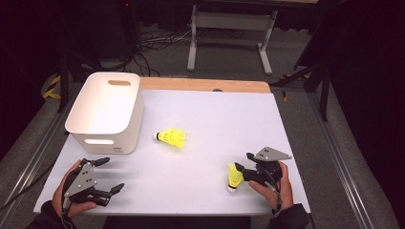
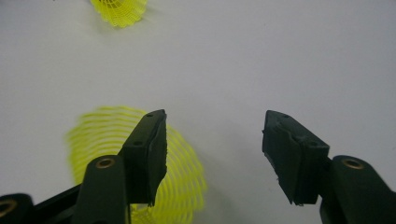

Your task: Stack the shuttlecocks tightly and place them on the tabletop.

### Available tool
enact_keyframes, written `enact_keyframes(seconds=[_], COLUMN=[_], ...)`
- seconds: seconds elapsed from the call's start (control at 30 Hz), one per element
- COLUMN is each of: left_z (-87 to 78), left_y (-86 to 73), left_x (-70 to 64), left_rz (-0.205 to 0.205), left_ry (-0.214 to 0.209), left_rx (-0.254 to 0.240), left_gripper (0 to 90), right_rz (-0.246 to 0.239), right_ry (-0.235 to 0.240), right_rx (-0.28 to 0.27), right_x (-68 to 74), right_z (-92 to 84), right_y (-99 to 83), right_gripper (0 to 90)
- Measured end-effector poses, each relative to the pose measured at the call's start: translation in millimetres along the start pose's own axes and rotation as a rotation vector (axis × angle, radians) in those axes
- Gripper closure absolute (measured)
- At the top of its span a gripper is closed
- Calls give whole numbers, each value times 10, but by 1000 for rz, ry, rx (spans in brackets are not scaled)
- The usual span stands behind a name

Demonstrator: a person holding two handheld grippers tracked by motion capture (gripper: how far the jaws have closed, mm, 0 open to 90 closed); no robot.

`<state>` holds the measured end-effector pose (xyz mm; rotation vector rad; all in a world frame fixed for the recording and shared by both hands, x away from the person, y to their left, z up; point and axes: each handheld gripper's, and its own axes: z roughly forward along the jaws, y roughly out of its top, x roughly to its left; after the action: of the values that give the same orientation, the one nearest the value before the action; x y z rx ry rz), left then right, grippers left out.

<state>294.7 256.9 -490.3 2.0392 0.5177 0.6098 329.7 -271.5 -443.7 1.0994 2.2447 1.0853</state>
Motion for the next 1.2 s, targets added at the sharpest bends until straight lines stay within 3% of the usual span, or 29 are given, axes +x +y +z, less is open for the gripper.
enact_keyframes(seconds=[0.07, 0.13, 0.2, 0.27, 0.3, 0.4, 0.43, 0.5, 0.57, 0.6, 0.67, 0.87, 0.97, 1.07, 1.1, 1.17, 1.2], left_z=[-1, -3, -4, 0, 3, 2, 4, 6, 6, 5, 6, 4, -1, 2, -2, -5, -8], left_y=[-1, -3, -3, -4, -3, 0, 1, 3, 4, 5, 3, 9, 9, 9, 10, 9, 8], left_x=[-2, 1, 4, 5, 3, 1, 1, 0, 0, 1, 3, 11, 17, 19, 20, 18, 20], left_rz=[1, 0, 0, 1, 1, 3, 4, 5, 7, 6, 5, 7, 6, 5, 9, 3, 1], left_ry=[0, -1, -2, -5, -6, -5, -6, -4, -5, -5, -4, 0, 5, 2, 5, 5, 5], left_rx=[1, 1, 0, 0, 1, 2, 2, 4, 2, 1, 3, 2, -2, 0, 1, 0, -2], left_gripper=[57, 57, 57, 57, 58, 58, 58, 59, 59, 60, 61, 62, 62, 62, 62, 62, 62], right_rz=[48, 68, 139, 153, 147, 122, 102, 68, 22, 6, -5, -30, -28, -39, -45, -47, -82], right_ry=[30, 29, 77, 101, 135, 148, 180, 188, 163, 180, 165, 128, 77, 69, 92, 110, 180], right_rx=[23, 39, 106, 131, 154, 176, 182, 193, 193, 181, 164, 144, 71, -2, -31, -39, -29], right_x=[-63, -94, -204, -245, -255, -228, -206, -166, -124, -118, -103, -74, -92, -97, -97, -93, -46], right_z=[33, 52, 103, 117, 136, 157, 157, 183, 192, 198, 202, 211, 116, -18, -81, -116, -198], right_y=[-32, -52, -123, -155, -175, -186, -168, -161, -149, -149, -145, -116, -85, -40, -21, -13, -7], right_gripper=[358, 350, 323, 347, 377, 437, 576, 668, 754, 825, 900, 900, 853, 798, 754, 712, 602])
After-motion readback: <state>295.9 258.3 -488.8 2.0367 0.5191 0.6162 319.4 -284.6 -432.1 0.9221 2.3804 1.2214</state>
